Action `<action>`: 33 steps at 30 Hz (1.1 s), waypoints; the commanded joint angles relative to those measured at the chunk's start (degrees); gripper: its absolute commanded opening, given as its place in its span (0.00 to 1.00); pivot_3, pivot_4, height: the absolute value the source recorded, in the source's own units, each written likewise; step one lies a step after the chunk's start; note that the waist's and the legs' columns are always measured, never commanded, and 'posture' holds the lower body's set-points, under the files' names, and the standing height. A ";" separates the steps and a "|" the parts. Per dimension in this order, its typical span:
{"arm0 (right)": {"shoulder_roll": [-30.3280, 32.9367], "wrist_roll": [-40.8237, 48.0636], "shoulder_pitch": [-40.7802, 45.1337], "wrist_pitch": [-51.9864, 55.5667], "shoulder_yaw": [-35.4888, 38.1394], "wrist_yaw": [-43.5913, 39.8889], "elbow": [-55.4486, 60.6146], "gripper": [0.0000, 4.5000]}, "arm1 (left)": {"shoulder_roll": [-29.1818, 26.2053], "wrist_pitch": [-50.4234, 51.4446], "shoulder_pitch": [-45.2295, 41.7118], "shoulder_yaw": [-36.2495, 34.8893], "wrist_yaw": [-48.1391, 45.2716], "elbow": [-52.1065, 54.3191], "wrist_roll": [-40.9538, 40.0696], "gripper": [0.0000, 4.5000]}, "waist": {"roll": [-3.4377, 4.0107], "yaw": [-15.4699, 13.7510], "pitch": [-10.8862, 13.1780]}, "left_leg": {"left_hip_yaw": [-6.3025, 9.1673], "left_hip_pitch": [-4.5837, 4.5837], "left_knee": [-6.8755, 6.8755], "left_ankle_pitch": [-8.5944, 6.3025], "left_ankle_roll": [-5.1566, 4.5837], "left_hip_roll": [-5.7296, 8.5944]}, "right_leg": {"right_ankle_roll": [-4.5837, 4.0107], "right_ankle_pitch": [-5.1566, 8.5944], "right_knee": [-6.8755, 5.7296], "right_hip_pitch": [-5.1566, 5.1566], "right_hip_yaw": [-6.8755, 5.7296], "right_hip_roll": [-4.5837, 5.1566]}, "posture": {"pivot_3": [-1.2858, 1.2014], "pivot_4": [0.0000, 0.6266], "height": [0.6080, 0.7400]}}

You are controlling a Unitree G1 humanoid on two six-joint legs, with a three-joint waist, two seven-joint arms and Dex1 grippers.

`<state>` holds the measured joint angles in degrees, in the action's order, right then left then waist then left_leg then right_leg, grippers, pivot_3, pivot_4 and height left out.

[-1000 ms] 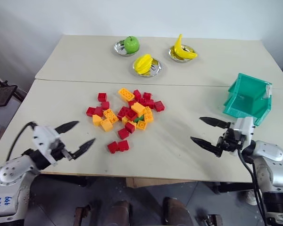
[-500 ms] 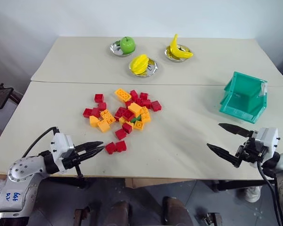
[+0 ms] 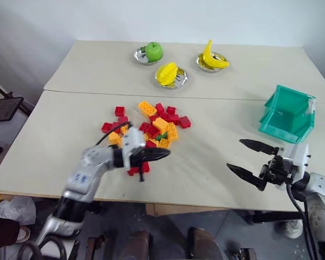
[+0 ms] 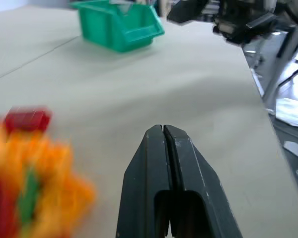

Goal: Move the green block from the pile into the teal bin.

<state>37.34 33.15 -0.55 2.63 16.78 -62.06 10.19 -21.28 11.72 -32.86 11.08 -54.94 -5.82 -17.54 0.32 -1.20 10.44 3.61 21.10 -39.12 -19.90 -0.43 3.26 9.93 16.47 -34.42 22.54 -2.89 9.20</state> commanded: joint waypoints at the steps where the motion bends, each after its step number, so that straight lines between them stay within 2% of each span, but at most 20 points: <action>1: -0.68 0.95 0.35 0.40 0.06 1.82 3.86 1.00 | 2.74 -0.16 -8.87 1.73 4.13 -12.14 5.99 0.01 | -0.01 -0.07 0.01 | -0.03 0.01 0.00 0.00 0.00 -0.01 | 0.00 0.00 0.01 0.01 -0.01 -0.02 | 0.52 0.24 1.00; 6: -1.26 1.15 0.10 1.14 -0.18 3.81 6.14 1.00 | 3.83 -1.28 -18.91 -1.19 8.36 -27.83 9.26 0.01 | -0.04 -0.06 0.02 | -0.29 0.03 0.00 0.01 -0.01 -0.01 | 0.03 -0.01 0.03 0.01 -0.01 -0.04 | 0.52 0.24 1.00; 14: -1.84 0.70 0.04 1.20 -0.64 4.93 6.38 1.00 | -0.59 -9.16 -23.67 -6.73 11.11 -38.83 11.16 0.01 | -0.12 -0.18 0.07 | -0.28 0.08 -0.02 0.01 -0.01 -0.01 | 0.05 -0.02 0.02 0.05 -0.01 -0.04 | 0.52 0.24 1.00; 17: -1.88 0.47 0.72 1.13 -1.05 4.89 5.65 1.00 | -1.86 -9.49 -21.55 -5.76 4.71 -35.95 10.55 0.01 | -0.12 -0.22 0.07 | -0.29 0.08 -0.02 0.01 -0.01 0.00 | 0.06 -0.03 0.02 0.05 -0.02 -0.03 | 0.52 0.24 1.00; 22: -1.95 0.38 1.17 0.82 -1.50 4.43 4.76 1.00 | -2.16 -6.56 -15.06 -4.13 -6.86 -23.71 6.42 0.01 | -0.12 -0.14 0.07 | -0.32 0.11 -0.02 0.01 -0.02 0.00 | 0.06 -0.03 0.02 0.04 -0.05 -0.03 | 0.52 0.24 1.00; 27: -2.16 0.53 1.67 0.67 -2.52 3.92 4.42 1.00 | -4.82 -3.87 -9.18 -3.08 -7.85 -15.91 7.95 0.01 | -0.12 -0.07 0.07 | -0.23 0.10 -0.05 0.01 -0.01 -0.04 | 0.06 -0.03 0.00 0.04 -0.03 -0.04 | 0.52 0.24 1.00; 31: -2.31 0.65 2.38 0.58 -3.31 2.96 3.82 1.00 | -8.40 -0.32 -2.33 -8.53 -6.31 -8.82 4.09 0.01 | -0.11 0.52 0.07 | -0.04 0.05 -0.03 0.01 -0.01 -0.07 | 0.06 -0.03 -0.01 0.07 0.03 -0.05 | 0.52 0.24 1.00; 33: -2.41 0.73 3.05 0.59 -3.79 2.50 3.49 1.00 | -10.62 0.37 3.22 -14.07 -5.60 -4.83 0.60 0.01 | -0.11 0.77 0.06 | 0.01 0.05 -0.03 0.01 -0.01 -0.07 | 0.05 -0.03 -0.03 0.08 0.04 -0.05 | 0.52 0.24 1.00</action>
<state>35.24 33.11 2.02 3.88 12.76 -58.99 12.98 -30.35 11.68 -31.96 1.96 -61.25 -14.81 -13.68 0.21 -0.43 10.51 3.64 21.15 -39.15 -19.89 -0.44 3.18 9.98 16.45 -34.45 22.62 -2.85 9.15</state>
